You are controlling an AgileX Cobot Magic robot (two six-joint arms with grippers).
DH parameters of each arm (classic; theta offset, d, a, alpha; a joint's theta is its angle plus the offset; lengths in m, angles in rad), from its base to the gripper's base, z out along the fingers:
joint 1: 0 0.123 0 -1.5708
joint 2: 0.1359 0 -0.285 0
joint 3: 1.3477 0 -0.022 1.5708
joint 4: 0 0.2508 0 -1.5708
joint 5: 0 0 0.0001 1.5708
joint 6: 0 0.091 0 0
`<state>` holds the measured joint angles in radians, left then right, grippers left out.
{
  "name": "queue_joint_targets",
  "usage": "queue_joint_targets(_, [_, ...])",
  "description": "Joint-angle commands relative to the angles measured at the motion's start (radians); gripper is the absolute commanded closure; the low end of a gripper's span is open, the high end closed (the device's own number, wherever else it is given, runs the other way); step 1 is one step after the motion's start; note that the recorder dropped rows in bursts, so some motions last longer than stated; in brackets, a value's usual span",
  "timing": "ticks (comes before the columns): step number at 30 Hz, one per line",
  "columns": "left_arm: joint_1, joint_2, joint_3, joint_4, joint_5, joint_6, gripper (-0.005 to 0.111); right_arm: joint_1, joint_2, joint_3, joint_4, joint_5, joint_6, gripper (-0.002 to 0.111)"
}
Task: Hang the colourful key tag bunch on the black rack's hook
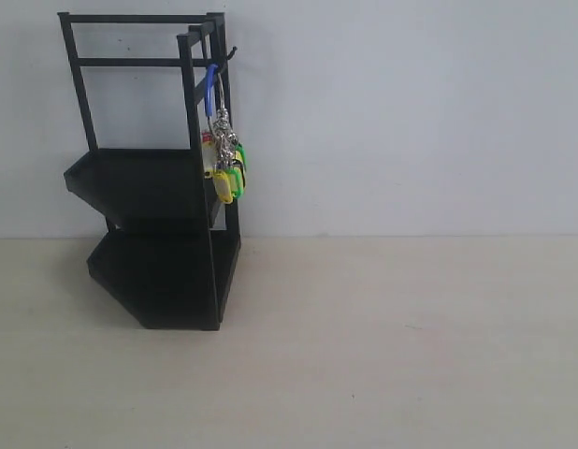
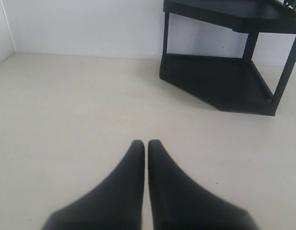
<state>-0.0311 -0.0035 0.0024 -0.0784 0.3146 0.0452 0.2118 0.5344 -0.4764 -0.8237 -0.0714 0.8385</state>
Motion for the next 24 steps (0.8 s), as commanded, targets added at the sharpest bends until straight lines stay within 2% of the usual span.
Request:
queue_joint_targets(1, [0.003,0.004,-0.002,-0.007,-0.007,0.000,0.102,-0.134,-0.191,0.140,0.005,-0.097,0.031,0.108])
queue_joint_targets(6, [0.003,0.004,-0.002,-0.007,-0.007,0.000,0.102,-0.156,-0.329,0.200,0.005,-0.045,0.043,0.108])
queue_joint_targets(10, [0.003,0.004,-0.002,-0.007,-0.007,0.000,0.102,-0.156,-0.349,0.200,0.036,-0.044,0.035,0.108])
queue_joint_targets(12, [0.003,0.004,-0.002,-0.007,-0.007,0.000,0.102,-0.156,-0.349,0.200,0.159,-0.017,-0.056,0.108])
queue_joint_targets(14, [0.003,0.004,-0.002,-0.007,-0.007,0.000,0.102,-0.156,-0.349,0.200,0.381,0.021,-0.238,0.108])
queue_joint_targets(17, [0.003,0.004,-0.002,-0.007,-0.007,0.000,0.102,-0.156,-0.349,0.200,0.611,0.048,-0.518,0.108])
queue_joint_targets(20, [0.003,0.004,-0.002,-0.007,-0.007,0.000,0.102,-0.156,-0.349,0.200,0.734,0.050,-0.657,0.108])
queue_joint_targets(24, [0.003,0.004,-0.002,-0.007,-0.007,0.000,0.102,-0.156,-0.349,0.206,0.793,0.056,-0.744,0.108])
